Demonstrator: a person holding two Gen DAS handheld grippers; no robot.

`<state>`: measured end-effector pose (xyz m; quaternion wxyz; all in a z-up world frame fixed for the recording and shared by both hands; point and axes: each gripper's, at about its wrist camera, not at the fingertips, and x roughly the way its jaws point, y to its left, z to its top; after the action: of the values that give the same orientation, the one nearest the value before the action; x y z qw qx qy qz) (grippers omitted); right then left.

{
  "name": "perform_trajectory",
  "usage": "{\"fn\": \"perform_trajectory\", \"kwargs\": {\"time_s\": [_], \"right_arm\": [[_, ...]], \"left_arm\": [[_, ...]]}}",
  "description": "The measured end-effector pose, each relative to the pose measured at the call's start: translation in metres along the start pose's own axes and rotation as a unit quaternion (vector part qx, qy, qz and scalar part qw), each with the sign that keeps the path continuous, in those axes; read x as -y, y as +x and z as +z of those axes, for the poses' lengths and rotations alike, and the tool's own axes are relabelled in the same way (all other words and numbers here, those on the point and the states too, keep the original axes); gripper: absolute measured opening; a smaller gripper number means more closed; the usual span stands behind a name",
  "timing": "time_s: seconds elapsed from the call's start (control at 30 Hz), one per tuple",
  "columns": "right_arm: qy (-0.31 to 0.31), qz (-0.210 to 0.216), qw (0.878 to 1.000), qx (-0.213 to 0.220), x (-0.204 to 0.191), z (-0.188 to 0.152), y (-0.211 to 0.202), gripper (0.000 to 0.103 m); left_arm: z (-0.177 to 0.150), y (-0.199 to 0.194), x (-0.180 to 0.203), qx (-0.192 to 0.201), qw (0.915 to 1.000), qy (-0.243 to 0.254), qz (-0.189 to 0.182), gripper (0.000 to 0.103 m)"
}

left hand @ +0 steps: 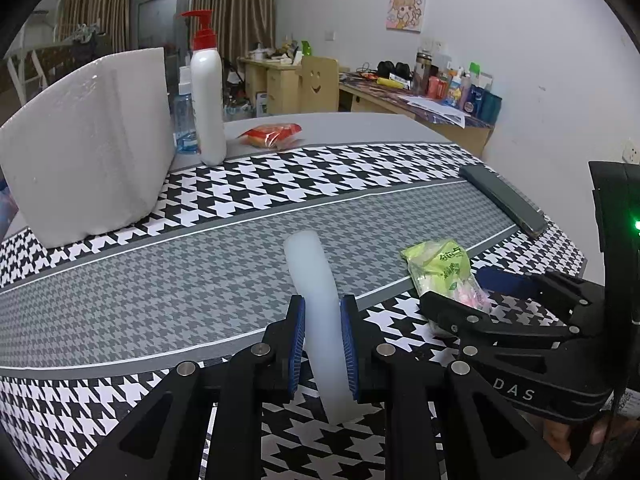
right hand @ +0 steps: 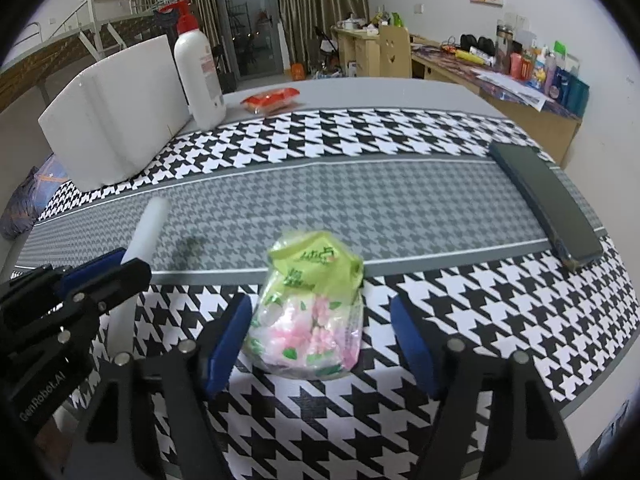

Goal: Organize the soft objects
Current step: 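Close the left gripper on the white foam tube while the right grasps the green tissue pack, then carry the foam tube with the left gripper while the right carries the tissue pack to the box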

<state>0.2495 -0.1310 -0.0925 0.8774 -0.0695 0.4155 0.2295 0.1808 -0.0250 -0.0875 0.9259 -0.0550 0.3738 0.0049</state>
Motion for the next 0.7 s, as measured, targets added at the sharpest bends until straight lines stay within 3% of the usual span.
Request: {"fn": "perform_trajectory", "kwargs": {"time_s": [0.07,0.2,0.37,0.7], "right_arm": [[-0.005,0.000,1.000,-0.001,-0.004,0.000,0.000,0.063],[-0.007,-0.008,1.000,-0.003,-0.009,0.001,0.000,0.057],[-0.008,-0.005,1.000,-0.003,-0.013,0.001,0.000,0.035],[0.012,-0.011,0.999,0.027,-0.013,0.004,-0.024,0.032]], "left_arm": [[0.000,-0.001,-0.002,0.001,1.0000,-0.001,-0.001,0.020],[0.000,-0.003,-0.007,0.002,1.0000,-0.002,-0.002,0.020],[0.000,-0.007,-0.013,0.003,1.0000,-0.002,0.001,0.020],[0.002,-0.027,-0.025,0.023,0.9997,0.004,0.004,0.020]]}}
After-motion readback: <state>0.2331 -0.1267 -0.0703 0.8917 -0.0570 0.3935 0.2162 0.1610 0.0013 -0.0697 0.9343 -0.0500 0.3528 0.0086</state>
